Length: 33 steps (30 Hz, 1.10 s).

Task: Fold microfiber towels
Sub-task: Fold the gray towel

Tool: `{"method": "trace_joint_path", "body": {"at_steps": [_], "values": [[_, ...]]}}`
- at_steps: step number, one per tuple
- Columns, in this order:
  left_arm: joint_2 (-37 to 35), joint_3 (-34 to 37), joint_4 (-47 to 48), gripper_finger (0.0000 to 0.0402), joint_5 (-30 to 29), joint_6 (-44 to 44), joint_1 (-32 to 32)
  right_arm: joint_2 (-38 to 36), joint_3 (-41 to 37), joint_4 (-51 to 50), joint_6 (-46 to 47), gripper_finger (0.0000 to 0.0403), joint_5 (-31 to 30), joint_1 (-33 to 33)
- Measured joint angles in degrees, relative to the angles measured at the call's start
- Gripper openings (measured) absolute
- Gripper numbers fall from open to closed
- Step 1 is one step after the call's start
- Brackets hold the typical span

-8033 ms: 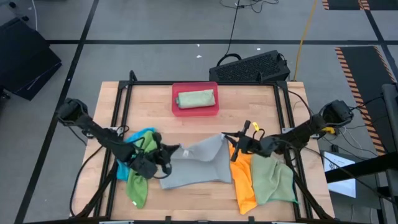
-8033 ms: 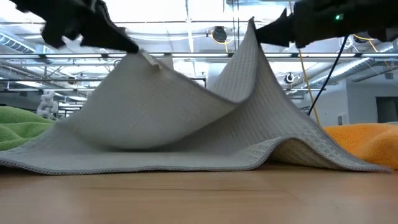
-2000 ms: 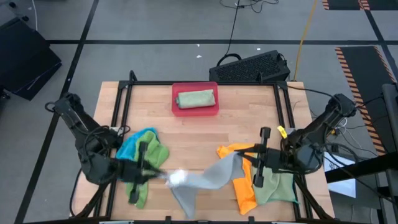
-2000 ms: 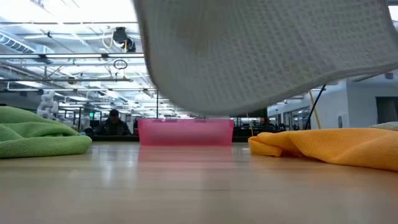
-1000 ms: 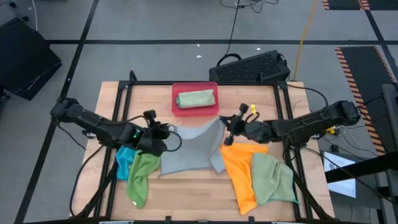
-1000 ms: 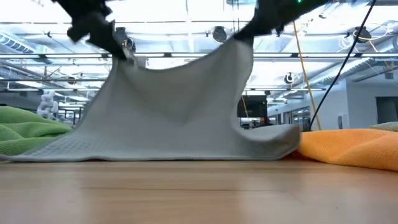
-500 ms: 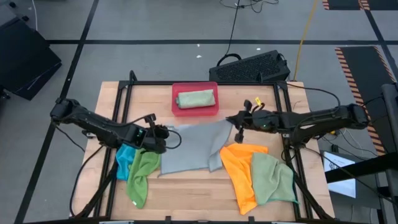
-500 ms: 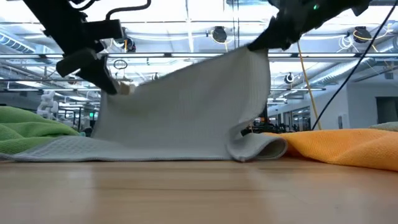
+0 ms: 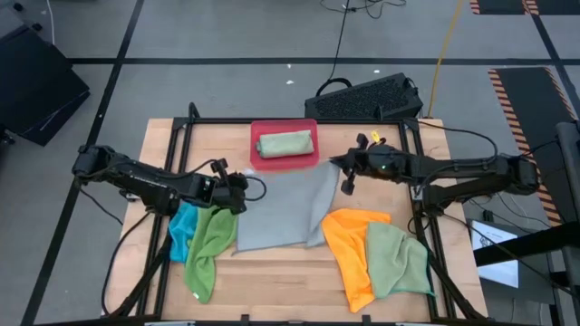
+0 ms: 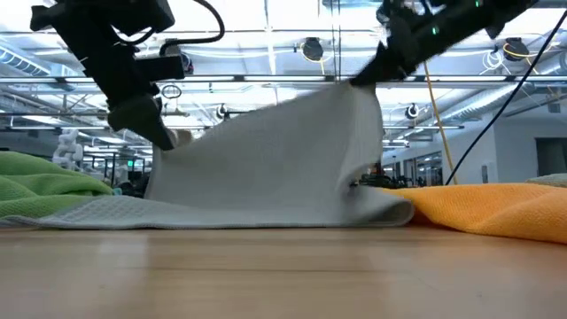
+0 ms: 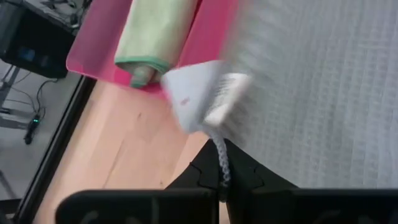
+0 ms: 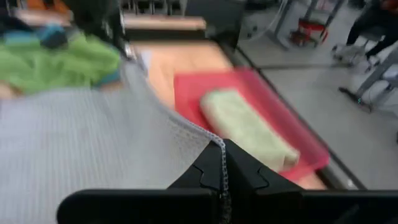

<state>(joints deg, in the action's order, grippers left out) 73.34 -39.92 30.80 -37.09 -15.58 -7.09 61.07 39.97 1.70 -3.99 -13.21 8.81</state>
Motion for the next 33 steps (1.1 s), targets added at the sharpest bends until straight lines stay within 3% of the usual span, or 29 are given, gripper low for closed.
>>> {"method": "trace_joint_path", "body": {"at_steps": [4, 10, 16, 20, 28, 33], "values": [[0.0, 0.0, -3.27, 0.0011, -0.07, 0.75, 0.02, 1.18, -4.22, 2.24, 0.49, 0.0002, -0.01, 0.03], [0.02, 0.0, -7.4, 0.0005, -0.41, 2.39, 2.57, 1.34, -11.52, 14.05, 0.38, 0.0002, -0.57, 1.41], [0.02, 0.0, -8.97, 0.0013, -0.43, 1.87, 6.46, 1.34, -16.86, 22.08, 0.85, 0.0014, -7.18, 2.64], [0.02, 0.0, -10.83, 0.0005, 1.89, 0.79, 8.6, 1.32, -17.54, 21.25, 6.06, 0.0055, -12.62, 2.26], [0.04, 0.0, -14.36, 0.0012, 5.41, -1.39, 9.7, 1.26, -14.42, 10.82, 19.95, 0.0175, -17.08, -1.44], [0.04, 0.0, -14.61, 0.0009, 5.35, -1.26, 9.7, 0.91, -12.04, 10.91, 22.17, 0.0202, -17.77, -7.14]]}}
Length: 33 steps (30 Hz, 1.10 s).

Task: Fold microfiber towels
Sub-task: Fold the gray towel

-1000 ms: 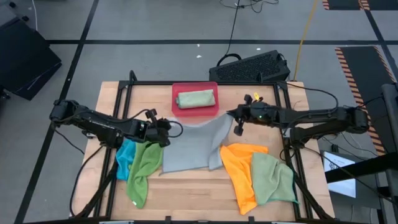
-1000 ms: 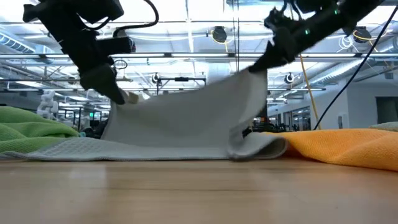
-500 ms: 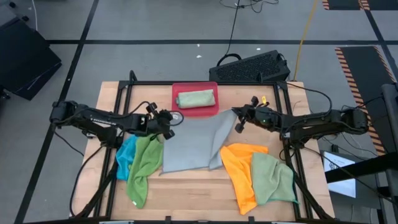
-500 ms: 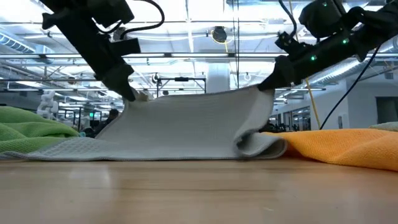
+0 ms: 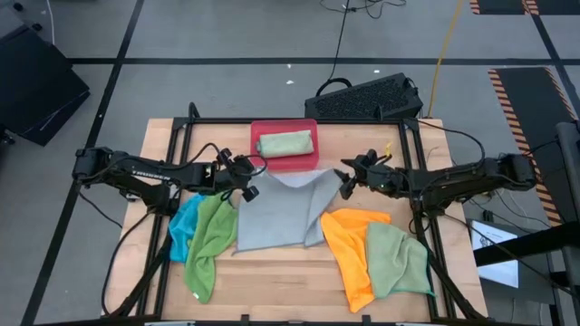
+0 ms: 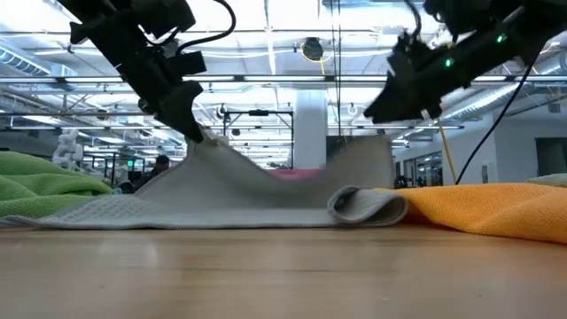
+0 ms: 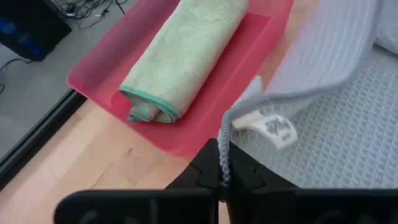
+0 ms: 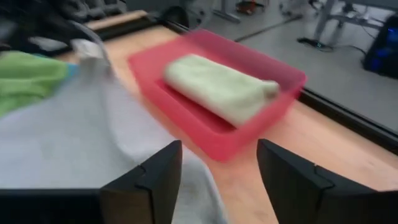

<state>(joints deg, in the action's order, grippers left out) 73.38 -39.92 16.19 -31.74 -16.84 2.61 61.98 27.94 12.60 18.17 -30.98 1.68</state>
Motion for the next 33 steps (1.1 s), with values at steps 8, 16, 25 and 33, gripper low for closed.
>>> {"method": "trace_joint_path", "body": {"at_steps": [8, 16, 25, 33], "values": [[0.0, 0.0, 0.09, 0.0005, -1.21, 0.13, 0.29, -0.44, 3.9, -8.16, 5.61, 0.0192, -3.49, -6.44], [0.0, 0.0, 0.09, 0.0017, -1.25, -1.21, 1.23, 9.61, 3.28, 0.46, 8.15, 0.0188, 5.69, -21.37], [0.02, 0.0, -0.04, 0.0018, -1.23, -1.36, 1.51, 34.78, 8.21, 18.4, 1.55, 0.0187, 0.71, -31.25], [0.02, 0.0, 0.04, 0.0006, -1.21, -1.21, 1.51, 45.56, 19.97, 14.67, -3.62, 0.0187, -0.34, -32.55]]}}
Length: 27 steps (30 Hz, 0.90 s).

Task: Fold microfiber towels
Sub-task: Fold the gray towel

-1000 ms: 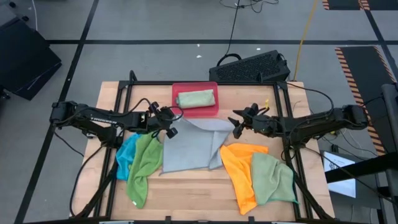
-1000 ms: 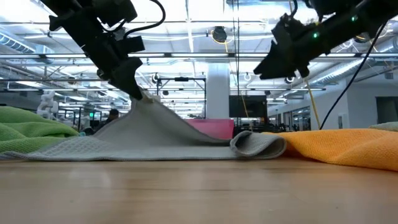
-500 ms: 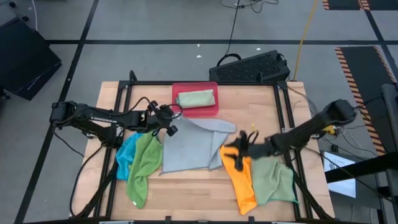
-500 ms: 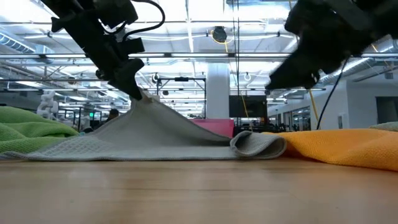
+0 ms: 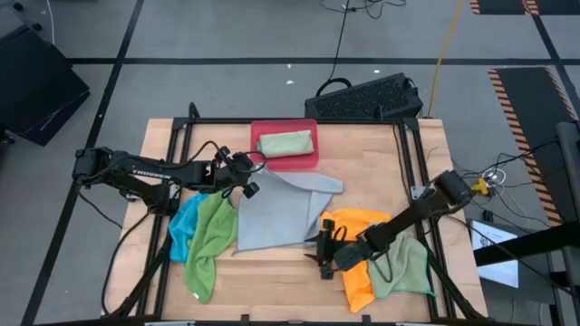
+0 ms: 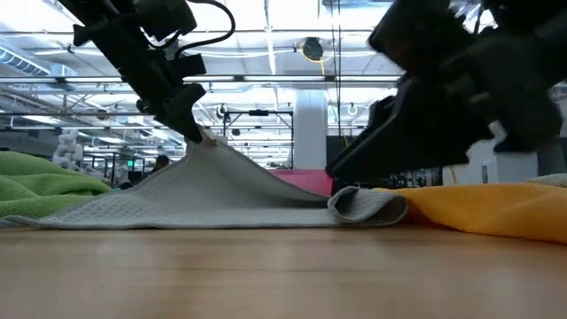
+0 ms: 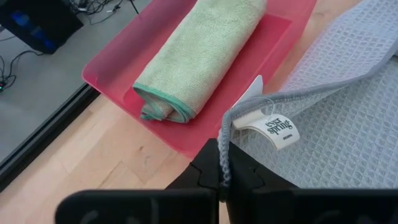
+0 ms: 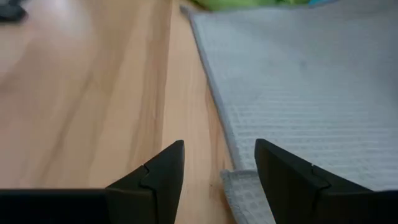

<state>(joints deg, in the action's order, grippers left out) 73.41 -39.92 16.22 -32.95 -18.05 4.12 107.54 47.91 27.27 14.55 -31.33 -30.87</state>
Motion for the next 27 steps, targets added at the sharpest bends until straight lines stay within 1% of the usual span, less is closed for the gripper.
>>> {"method": "trace_joint_path", "body": {"at_steps": [4, 7, 10, 12, 14, 16, 18, 20, 22, 24, 27], "values": [[0.0, 0.0, -0.06, 0.0018, 0.0, -0.06, 0.0, 2.24, 3.64, -7.33, 2.54, 0.018, -0.3, -0.11], [0.0, 0.0, 0.03, 0.0012, 0.01, -0.11, 0.0, 3.37, 4.63, -11.05, 4.31, 0.017, -2.3, -0.37], [0.0, 0.0, 0.14, 0.0005, 0.02, -0.13, 0.0, 3.29, 4.64, -11.1, 4.31, 0.0161, -6.55, -0.74], [0.0, 0.0, 0.18, 0.0009, 0.02, -0.13, 0.0, 3.27, 4.67, -11.39, 4.04, 0.0155, -7.67, -0.76], [0.0, 0.0, 0.13, 0.0016, 0.02, -0.15, 0.0, 3.34, 4.65, -11.71, 3.84, 0.0148, -7.23, -0.4], [0.0, 0.0, 0.17, 0.0018, 0.02, -0.15, 0.0, 3.85, 4.67, -10.72, 3.67, 0.0143, -4.82, 0.11], [0.0, 0.0, 0.18, 0.0012, 0.02, -0.15, 0.0, 4.27, 4.65, -10.59, 3.44, 0.014, -3.07, 0.46], [0.0, 0.0, 0.16, 0.0005, 0.02, -0.1, 0.0, 5.12, 4.67, -8.77, 3.58, 0.0139, -3.0, 0.52], [0.0, 0.0, 0.09, 0.0006, 0.04, 0.07, 0.0, 5.85, 4.67, -8.02, 3.72, 0.0139, -3.97, 0.52], [0.0, 0.0, 0.11, 0.0014, 0.04, -0.06, 0.0, 6.26, 4.69, -8.3, 5.89, 0.0135, -6.63, 0.48], [0.0, 0.0, 0.2, 0.0018, 0.04, -0.06, 0.0, 6.49, 4.69, -9.08, 7.08, 0.0111, -8.96, 0.45]]}}
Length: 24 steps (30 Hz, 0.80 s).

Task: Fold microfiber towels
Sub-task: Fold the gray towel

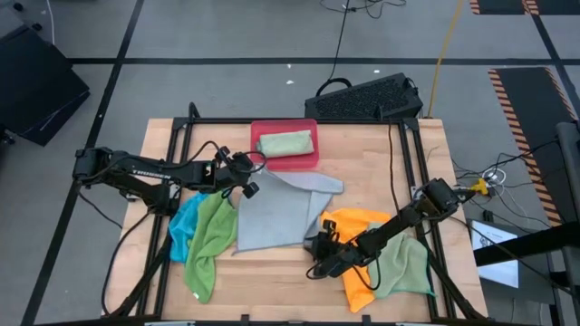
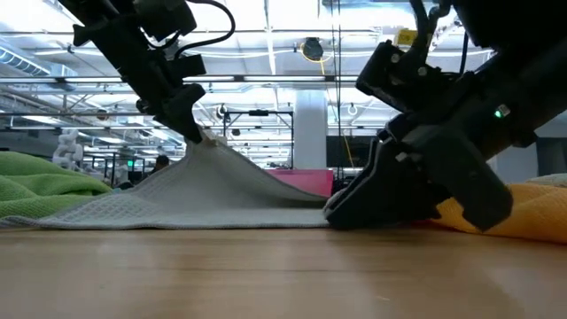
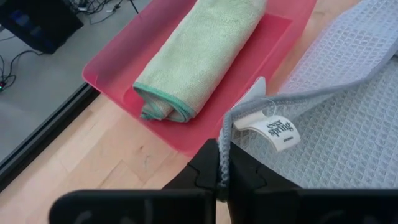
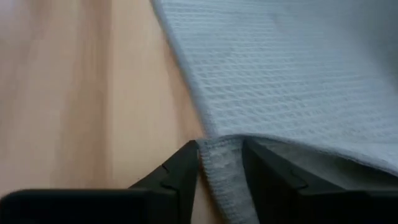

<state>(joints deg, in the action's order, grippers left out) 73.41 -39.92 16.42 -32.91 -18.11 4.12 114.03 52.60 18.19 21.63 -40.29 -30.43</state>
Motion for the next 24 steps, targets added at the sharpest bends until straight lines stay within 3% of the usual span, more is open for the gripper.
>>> {"method": "trace_joint_path", "body": {"at_steps": [6, 15, 18, 24], "values": [[0.0, 0.0, 0.02, 0.0007, 0.02, 0.0, 0.0, -0.23, -0.05, -0.36, -1.15, 0.0011, -0.22, 0.06], [0.0, 0.0, 0.15, 0.0006, 0.02, 0.29, 0.0, -8.3, -0.07, -5.61, 0.7, 0.0004, -0.11, 0.02], [0.0, 0.0, 0.66, 0.0009, 0.04, 0.31, -0.02, -12.27, -0.07, -13.09, 5.93, 0.0005, 2.91, 0.5], [0.0, 0.0, 4.07, 0.001, 0.64, -2.05, -0.09, -19.85, -0.09, -31.57, 17.41, 0.0002, 2.64, 0.24]]}}
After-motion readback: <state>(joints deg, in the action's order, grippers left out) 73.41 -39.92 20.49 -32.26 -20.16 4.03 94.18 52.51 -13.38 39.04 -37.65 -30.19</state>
